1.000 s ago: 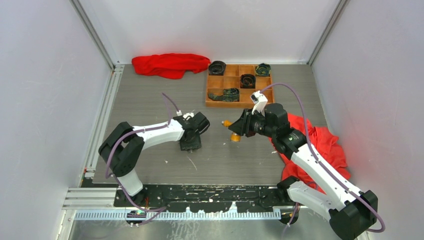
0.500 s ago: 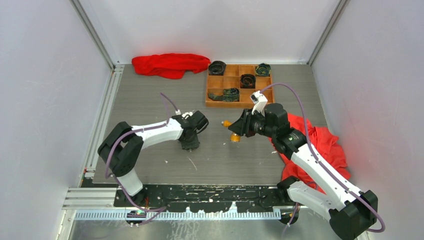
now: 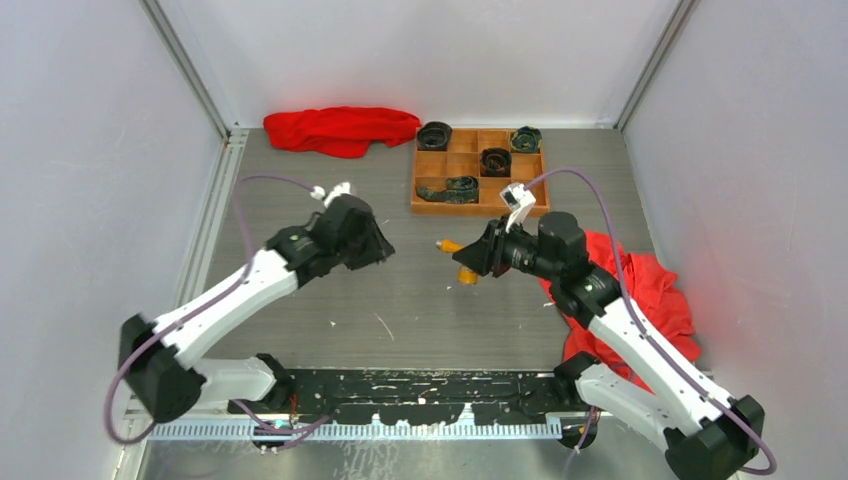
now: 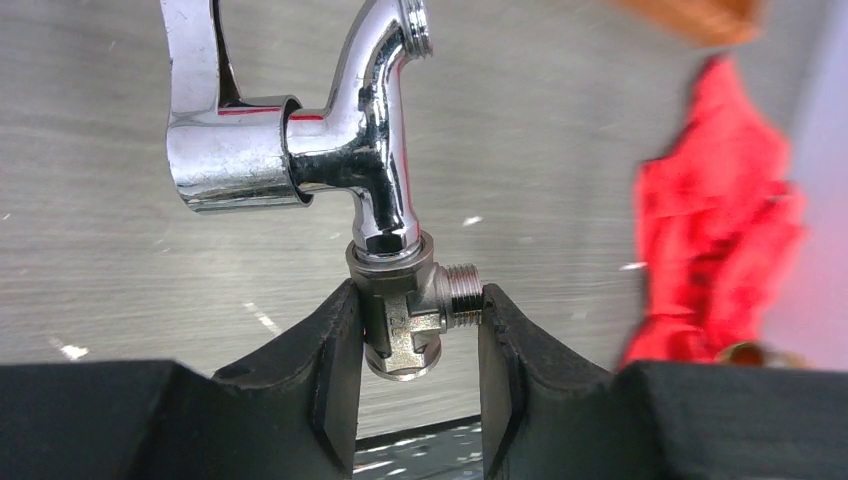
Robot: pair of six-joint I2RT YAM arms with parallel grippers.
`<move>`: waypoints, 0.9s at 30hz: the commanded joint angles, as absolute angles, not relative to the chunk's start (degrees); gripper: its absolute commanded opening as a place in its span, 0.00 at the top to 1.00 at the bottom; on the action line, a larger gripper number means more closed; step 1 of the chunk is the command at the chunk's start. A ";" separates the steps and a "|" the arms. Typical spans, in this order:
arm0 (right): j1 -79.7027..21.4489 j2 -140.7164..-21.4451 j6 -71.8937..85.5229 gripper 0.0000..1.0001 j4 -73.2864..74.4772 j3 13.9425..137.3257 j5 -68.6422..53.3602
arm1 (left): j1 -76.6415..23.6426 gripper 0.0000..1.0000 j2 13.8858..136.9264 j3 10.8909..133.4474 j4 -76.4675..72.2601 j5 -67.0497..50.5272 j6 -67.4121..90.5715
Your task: Install the water faucets
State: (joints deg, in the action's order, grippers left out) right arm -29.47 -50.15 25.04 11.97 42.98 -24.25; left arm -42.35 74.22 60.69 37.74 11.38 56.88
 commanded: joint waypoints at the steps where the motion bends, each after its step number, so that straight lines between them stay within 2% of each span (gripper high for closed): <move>1: -35.60 -41.25 17.81 0.99 -3.30 42.44 -27.05 | -39.23 1.00 65.79 63.37 32.06 6.86 58.94; 4: -47.21 -38.95 6.66 0.99 -2.90 43.27 -17.15 | -36.62 1.00 62.73 62.79 31.15 2.48 60.09; 10: -63.72 -44.84 -9.98 0.99 -0.12 45.66 8.92 | -32.80 1.00 58.21 60.82 29.31 -3.92 65.17; 14: -73.63 -47.06 -22.96 0.99 -10.24 40.68 27.35 | -28.03 1.00 56.93 57.57 26.69 -13.50 70.55; 18: -82.87 -53.05 -45.12 1.00 -28.32 33.12 42.98 | -24.08 1.00 56.14 53.82 23.34 -19.96 74.81; 21: -86.63 -58.36 -59.56 1.00 -47.35 27.49 47.32 | -22.88 1.00 55.40 52.05 20.79 -21.62 76.13; 27: -89.97 -65.89 -70.60 0.99 -63.71 26.08 47.64 | -22.68 1.00 55.12 47.31 11.87 -25.37 78.89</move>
